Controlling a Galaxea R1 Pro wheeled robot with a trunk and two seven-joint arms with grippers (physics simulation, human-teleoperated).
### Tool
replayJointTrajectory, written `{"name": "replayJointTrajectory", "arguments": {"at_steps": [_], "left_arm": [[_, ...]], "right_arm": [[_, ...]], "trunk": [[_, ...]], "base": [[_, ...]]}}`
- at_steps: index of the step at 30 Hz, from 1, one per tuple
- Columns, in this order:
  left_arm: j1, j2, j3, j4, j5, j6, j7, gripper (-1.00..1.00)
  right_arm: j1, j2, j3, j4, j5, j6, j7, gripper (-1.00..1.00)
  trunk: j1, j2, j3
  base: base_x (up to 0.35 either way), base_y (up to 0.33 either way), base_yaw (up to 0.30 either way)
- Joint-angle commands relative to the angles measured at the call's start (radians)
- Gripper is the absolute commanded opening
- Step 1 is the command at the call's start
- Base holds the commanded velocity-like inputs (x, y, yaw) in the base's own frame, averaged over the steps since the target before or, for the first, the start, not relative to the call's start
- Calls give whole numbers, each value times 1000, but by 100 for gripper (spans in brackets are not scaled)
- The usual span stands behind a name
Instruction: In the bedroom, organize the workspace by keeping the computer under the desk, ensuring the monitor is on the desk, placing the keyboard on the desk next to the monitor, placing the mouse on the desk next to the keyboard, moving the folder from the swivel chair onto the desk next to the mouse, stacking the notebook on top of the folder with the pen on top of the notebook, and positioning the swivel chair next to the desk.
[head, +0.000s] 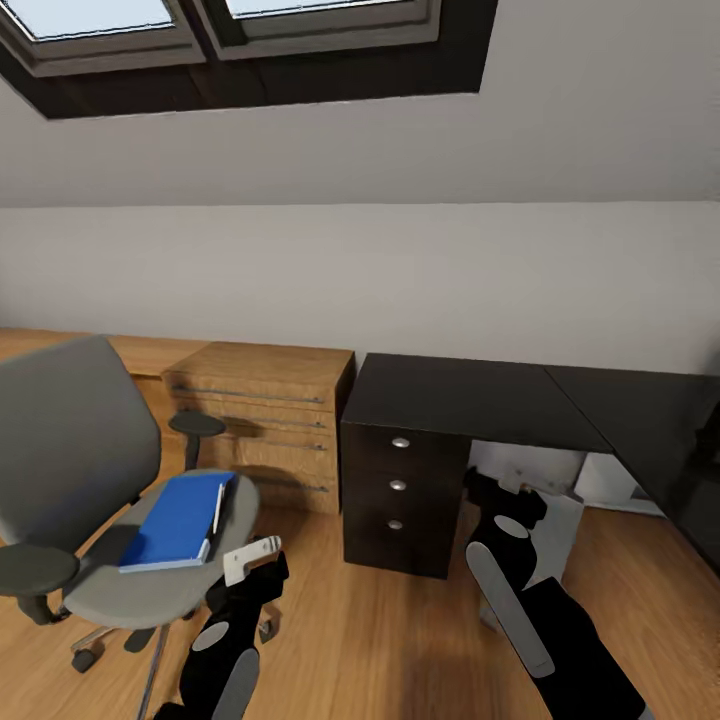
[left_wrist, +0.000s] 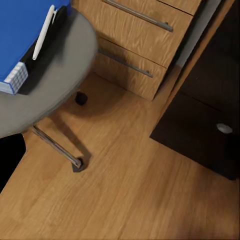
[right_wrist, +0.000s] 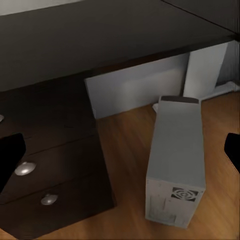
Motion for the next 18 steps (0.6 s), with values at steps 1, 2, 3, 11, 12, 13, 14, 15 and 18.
{"name": "replayJointTrajectory", "arguments": {"at_steps": [1, 2, 3, 11, 12, 13, 14, 15, 18], "left_arm": [[-1, 0, -1, -2, 8, 3, 7, 100], [-1, 0, -1, -2, 8, 3, 7, 100], [-1, 0, -1, -2, 7, 3, 6, 100], [-1, 0, -1, -2, 10, 3, 3, 100], [-1, 0, -1, -2, 10, 3, 3, 100], [-1, 0, -1, -2, 10, 3, 3, 100], [-1, 0, -1, -2, 10, 3, 3, 100], [-1, 0, -1, -2, 10, 3, 3, 100], [-1, 0, -1, -2, 11, 3, 3, 100]], "right_arm": [[-1, -1, 2, -1, -4, 8, -8, 100], [-1, -1, 2, -1, -4, 8, -8, 100], [-1, -1, 2, -1, -4, 8, -8, 100], [-1, 0, 4, -1, -3, 8, -8, 100], [-1, 0, 4, -1, -3, 8, -8, 100], [-1, 0, 4, -1, -3, 8, -8, 100], [-1, 0, 4, -1, -3, 8, -8, 100], [-1, 0, 4, -1, -3, 8, -8, 100], [-1, 0, 4, -1, -4, 8, -8, 100]], "trunk": [[1, -1, -1], [1, -1, -1], [1, -1, -1], [-7, 13, 5], [-11, 20, 8], [-15, 27, 11], [-19, 34, 15], [-22, 41, 18], [-34, 62, 27]], "base": [[320, 0, -297], [321, 0, -297], [321, 0, -297], [183, 0, -297], [16, 0, -297], [10, 0, -297], [7, 0, -297], [3, 0, -282], [1, 0, -122]]}}
